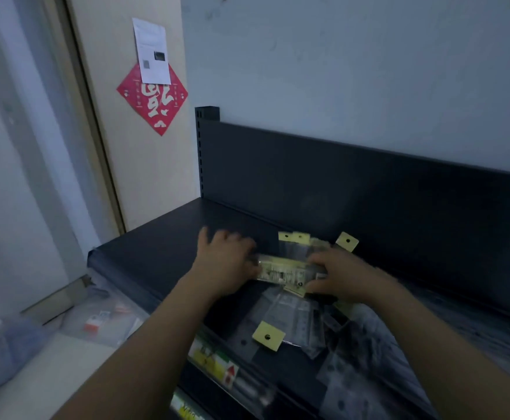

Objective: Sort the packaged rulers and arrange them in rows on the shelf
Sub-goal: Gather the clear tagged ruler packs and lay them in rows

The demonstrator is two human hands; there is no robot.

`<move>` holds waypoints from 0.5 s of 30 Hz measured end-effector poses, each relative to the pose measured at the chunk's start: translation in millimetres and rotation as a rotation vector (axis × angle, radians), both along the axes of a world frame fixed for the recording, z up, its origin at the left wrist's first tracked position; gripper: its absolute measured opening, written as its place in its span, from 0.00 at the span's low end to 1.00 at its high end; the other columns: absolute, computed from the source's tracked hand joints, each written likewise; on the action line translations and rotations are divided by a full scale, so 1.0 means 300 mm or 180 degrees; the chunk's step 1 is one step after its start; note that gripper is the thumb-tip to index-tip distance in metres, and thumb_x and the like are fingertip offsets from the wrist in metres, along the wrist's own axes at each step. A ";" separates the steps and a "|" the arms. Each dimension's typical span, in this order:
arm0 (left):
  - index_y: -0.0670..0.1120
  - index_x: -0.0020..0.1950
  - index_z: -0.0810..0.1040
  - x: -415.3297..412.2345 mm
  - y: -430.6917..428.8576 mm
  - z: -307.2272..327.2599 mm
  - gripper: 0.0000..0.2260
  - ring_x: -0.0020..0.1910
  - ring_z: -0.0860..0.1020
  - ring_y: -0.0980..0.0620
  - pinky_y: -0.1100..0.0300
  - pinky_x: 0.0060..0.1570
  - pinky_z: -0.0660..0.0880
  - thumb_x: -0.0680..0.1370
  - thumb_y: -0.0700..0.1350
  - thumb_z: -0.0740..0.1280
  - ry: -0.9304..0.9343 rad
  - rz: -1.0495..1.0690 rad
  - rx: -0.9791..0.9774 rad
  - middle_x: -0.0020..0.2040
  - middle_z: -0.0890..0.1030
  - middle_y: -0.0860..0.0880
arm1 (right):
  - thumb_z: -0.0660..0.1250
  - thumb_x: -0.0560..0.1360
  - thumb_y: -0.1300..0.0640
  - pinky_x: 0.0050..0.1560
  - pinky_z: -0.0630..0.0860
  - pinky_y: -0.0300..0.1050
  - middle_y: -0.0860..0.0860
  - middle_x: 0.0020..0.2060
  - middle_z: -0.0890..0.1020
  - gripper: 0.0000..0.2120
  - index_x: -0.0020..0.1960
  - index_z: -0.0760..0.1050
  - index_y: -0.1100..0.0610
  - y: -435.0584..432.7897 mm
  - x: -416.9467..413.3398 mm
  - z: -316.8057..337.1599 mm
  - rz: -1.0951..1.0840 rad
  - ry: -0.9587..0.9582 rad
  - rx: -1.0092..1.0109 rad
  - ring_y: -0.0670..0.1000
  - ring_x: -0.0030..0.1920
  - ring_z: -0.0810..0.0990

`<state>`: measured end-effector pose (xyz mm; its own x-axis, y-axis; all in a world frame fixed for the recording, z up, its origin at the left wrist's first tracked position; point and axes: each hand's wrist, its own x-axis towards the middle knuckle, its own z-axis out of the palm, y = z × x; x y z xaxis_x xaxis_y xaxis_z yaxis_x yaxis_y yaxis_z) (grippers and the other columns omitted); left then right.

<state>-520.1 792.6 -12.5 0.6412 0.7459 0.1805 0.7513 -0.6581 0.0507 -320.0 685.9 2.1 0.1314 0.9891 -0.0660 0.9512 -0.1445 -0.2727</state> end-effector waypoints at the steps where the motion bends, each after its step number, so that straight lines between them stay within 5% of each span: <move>1: 0.55 0.69 0.65 0.001 0.007 -0.022 0.22 0.69 0.65 0.46 0.43 0.70 0.53 0.77 0.61 0.60 0.0055 -0.0061 -0.0190 0.68 0.70 0.51 | 0.70 0.72 0.45 0.45 0.73 0.45 0.45 0.44 0.75 0.10 0.48 0.73 0.47 -0.008 0.001 -0.009 0.0006 -0.0054 0.0004 0.49 0.46 0.75; 4: 0.53 0.66 0.66 -0.003 0.012 -0.063 0.18 0.65 0.67 0.45 0.47 0.67 0.59 0.79 0.60 0.58 0.0037 -0.0127 -0.0281 0.65 0.71 0.50 | 0.68 0.74 0.47 0.51 0.76 0.49 0.47 0.49 0.76 0.13 0.55 0.72 0.50 -0.030 0.020 -0.004 -0.0119 -0.0015 -0.0044 0.50 0.48 0.76; 10: 0.54 0.62 0.68 -0.029 0.070 -0.040 0.16 0.61 0.71 0.47 0.47 0.68 0.57 0.79 0.60 0.59 0.0073 -0.0315 -0.0091 0.60 0.74 0.52 | 0.68 0.75 0.53 0.51 0.78 0.51 0.46 0.46 0.79 0.08 0.53 0.76 0.50 -0.021 0.020 0.004 -0.0319 0.0304 0.0110 0.48 0.46 0.78; 15: 0.56 0.62 0.69 -0.077 0.213 0.060 0.13 0.63 0.69 0.46 0.43 0.70 0.54 0.79 0.58 0.58 0.0113 -0.0295 -0.0145 0.60 0.74 0.52 | 0.69 0.71 0.46 0.57 0.74 0.51 0.43 0.49 0.79 0.12 0.53 0.78 0.46 0.068 -0.036 0.053 -0.0567 0.0060 0.0616 0.47 0.50 0.77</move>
